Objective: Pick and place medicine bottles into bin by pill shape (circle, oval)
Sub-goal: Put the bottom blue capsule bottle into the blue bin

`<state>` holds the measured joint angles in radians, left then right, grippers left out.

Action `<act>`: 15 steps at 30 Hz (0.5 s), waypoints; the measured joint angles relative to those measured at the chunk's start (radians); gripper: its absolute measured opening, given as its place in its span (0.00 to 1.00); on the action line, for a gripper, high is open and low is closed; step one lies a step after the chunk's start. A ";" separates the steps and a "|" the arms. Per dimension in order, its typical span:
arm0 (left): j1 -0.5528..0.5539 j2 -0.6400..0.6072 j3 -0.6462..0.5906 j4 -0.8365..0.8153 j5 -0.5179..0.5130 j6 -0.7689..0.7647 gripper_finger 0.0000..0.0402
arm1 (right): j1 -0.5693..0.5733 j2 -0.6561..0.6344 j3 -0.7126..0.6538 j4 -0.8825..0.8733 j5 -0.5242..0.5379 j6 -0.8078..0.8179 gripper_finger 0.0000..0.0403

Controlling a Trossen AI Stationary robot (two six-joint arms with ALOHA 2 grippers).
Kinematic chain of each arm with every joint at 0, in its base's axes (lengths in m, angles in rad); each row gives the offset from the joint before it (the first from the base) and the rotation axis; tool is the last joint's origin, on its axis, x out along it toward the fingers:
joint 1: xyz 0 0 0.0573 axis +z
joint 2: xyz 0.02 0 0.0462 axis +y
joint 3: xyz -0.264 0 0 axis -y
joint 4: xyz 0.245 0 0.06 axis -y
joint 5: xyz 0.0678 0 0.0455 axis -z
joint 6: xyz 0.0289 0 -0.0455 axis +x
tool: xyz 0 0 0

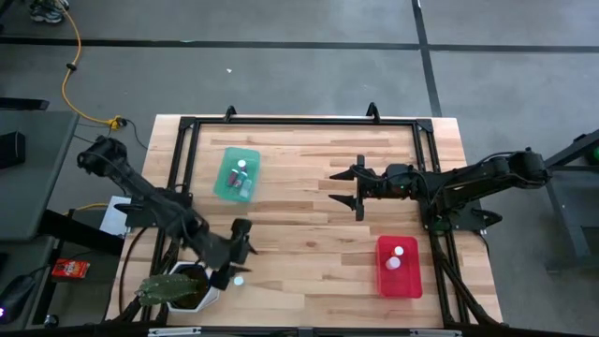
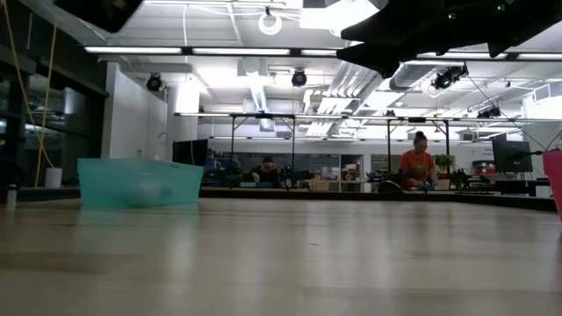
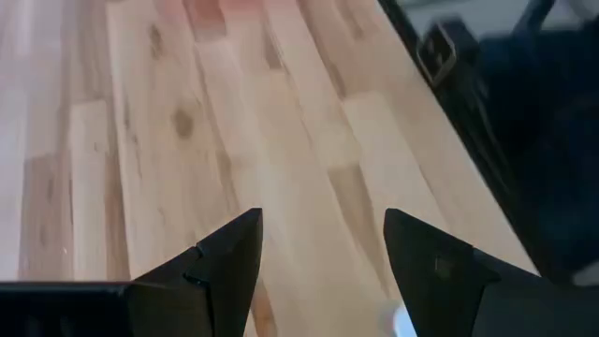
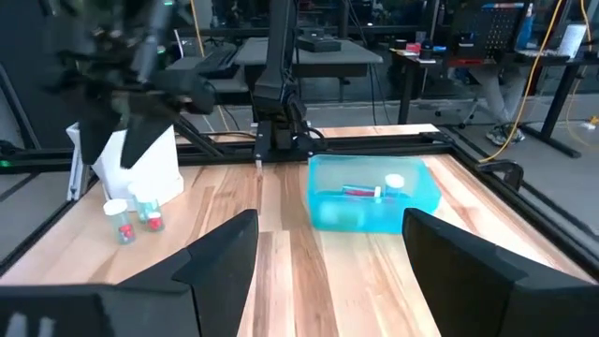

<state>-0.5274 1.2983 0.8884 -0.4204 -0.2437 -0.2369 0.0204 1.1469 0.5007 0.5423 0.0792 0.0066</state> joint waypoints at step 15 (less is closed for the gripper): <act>0.000 0.316 0.371 -0.445 0.161 -0.543 0.53 | 0.000 0.000 0.000 0.000 0.000 0.020 0.64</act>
<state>-0.5273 1.6139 1.2596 -0.8658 -0.0832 -0.7804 0.0204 1.1469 0.5007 0.5425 0.0792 0.0261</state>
